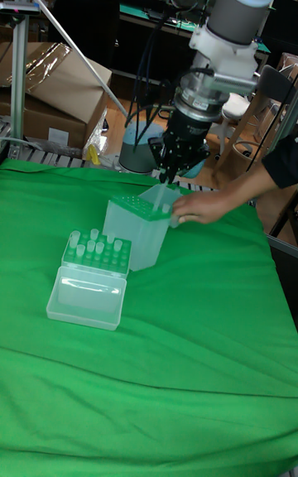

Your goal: Insert a large pipette tip into the holder for large pipette tips

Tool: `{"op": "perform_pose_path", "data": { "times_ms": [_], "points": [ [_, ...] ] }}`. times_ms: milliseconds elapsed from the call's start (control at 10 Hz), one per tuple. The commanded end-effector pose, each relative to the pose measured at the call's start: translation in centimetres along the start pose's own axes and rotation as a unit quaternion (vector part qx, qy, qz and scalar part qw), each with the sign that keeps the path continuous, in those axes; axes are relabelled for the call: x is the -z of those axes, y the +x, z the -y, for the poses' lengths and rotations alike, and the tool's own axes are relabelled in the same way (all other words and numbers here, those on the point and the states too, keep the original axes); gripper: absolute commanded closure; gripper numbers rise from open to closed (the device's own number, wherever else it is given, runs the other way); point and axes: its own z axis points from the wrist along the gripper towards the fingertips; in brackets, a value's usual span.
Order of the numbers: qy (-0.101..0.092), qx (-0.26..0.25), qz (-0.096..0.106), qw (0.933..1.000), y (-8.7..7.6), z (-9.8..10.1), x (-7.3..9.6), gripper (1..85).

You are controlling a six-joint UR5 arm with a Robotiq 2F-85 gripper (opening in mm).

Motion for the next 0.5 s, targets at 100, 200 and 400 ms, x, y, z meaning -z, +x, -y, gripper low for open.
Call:
{"op": "perform_pose_path", "data": {
  "times_ms": [100, 200, 400],
  "points": [
    [-0.018, 0.008, -0.023, 0.9995, 2.6, 0.3, 2.9, 84.7],
    [-0.016, 0.009, -0.029, 0.9994, 3.2, 0.7, 3.4, 84.7],
    [-0.023, 0.01, -0.012, 0.9996, 2.3, 0.7, 3.5, 84.7]
  ]
}}
